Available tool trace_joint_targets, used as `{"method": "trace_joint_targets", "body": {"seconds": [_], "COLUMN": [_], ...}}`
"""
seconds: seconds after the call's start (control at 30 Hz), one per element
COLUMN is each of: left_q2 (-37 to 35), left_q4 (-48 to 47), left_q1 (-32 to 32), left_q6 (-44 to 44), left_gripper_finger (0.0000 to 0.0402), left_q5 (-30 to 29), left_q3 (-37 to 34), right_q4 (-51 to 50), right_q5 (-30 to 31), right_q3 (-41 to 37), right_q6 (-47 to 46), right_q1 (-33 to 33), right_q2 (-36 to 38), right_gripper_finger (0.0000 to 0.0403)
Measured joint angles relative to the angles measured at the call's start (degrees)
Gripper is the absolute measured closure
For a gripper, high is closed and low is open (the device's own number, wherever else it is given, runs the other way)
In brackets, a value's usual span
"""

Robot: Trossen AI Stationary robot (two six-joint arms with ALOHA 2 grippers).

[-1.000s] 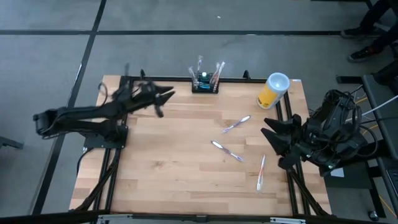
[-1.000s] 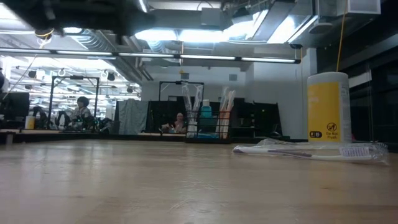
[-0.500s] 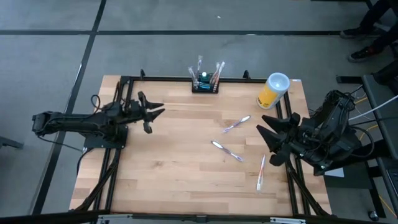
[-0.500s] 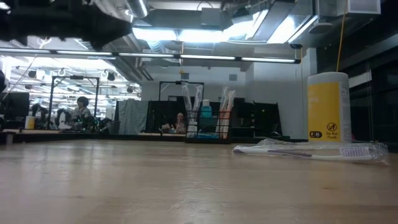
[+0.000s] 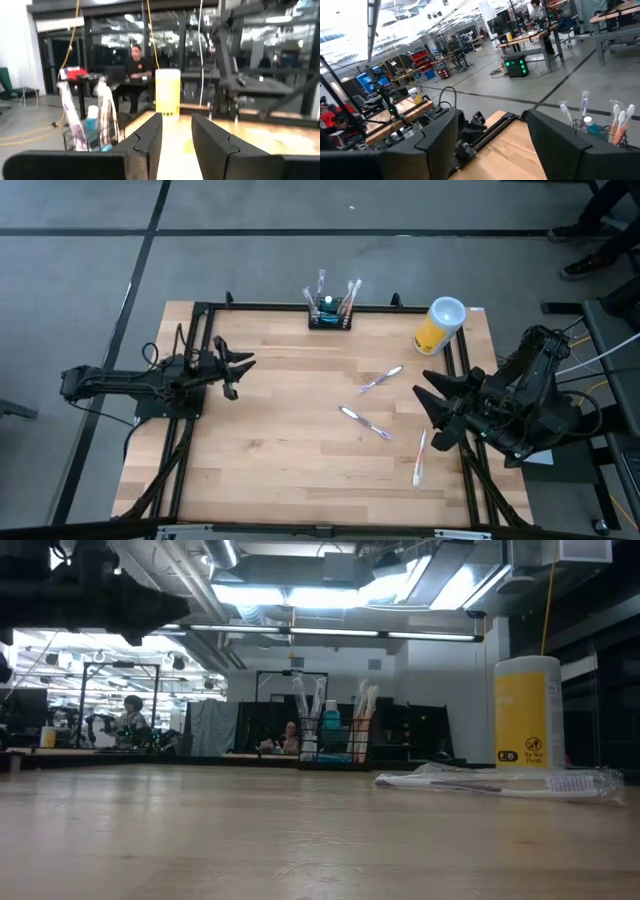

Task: Pick & Place toothbrushing station
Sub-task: Put the orange toothbrush into the black wire organizer bin

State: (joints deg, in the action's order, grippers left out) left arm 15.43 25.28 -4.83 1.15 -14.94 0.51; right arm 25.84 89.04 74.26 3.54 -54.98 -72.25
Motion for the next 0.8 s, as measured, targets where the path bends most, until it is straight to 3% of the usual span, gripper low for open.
{"method": "trace_joint_targets", "body": {"seconds": [0.1,0.17,0.2,0.27,0.33,0.57,0.8], "left_q2": [0.1,0.13,0.15,0.17,0.19,0.19,0.19], "left_q4": [-3.02,-4.19,-4.74,-5.01,-5.01,-4.97,-4.99], "left_q1": [-0.03,-0.03,-0.03,-0.03,-0.03,-0.03,-0.03], "left_q6": [0.04,0.04,0.04,0.04,0.04,0.07,0.08], "left_gripper_finger": [0.0302,0.0302,0.0302,0.0302,0.0302,0.0302,0.0302], "left_q5": [1.67,2.42,2.49,2.49,2.51,2.58,2.6], "left_q3": [0.0,0.0,0.0,0.0,0.0,0.0,0.0], "right_q4": [-9.29,-23.4,-33.9,-55.32,-67.4,-58.03,-72.59], "right_q5": [-2.36,-8.33,-13.48,-29.5,-45.26,-77.05,-97.78], "right_q3": [0.0,0.02,0.02,0.02,-0.08,0.15,-3.84], "right_q6": [-9.12,-24.04,-35.51,-61.43,-74.11,-54.37,-41.76], "right_q1": [-0.68,-0.31,0.59,3.9,7.59,16.97,26.5], "right_q2": [0.04,0.11,0.09,-1.24,-5.71,-15.8,-24.81], "right_gripper_finger": [0.016,0.016,0.0161,0.0165,0.017,0.0178,0.0197]}}
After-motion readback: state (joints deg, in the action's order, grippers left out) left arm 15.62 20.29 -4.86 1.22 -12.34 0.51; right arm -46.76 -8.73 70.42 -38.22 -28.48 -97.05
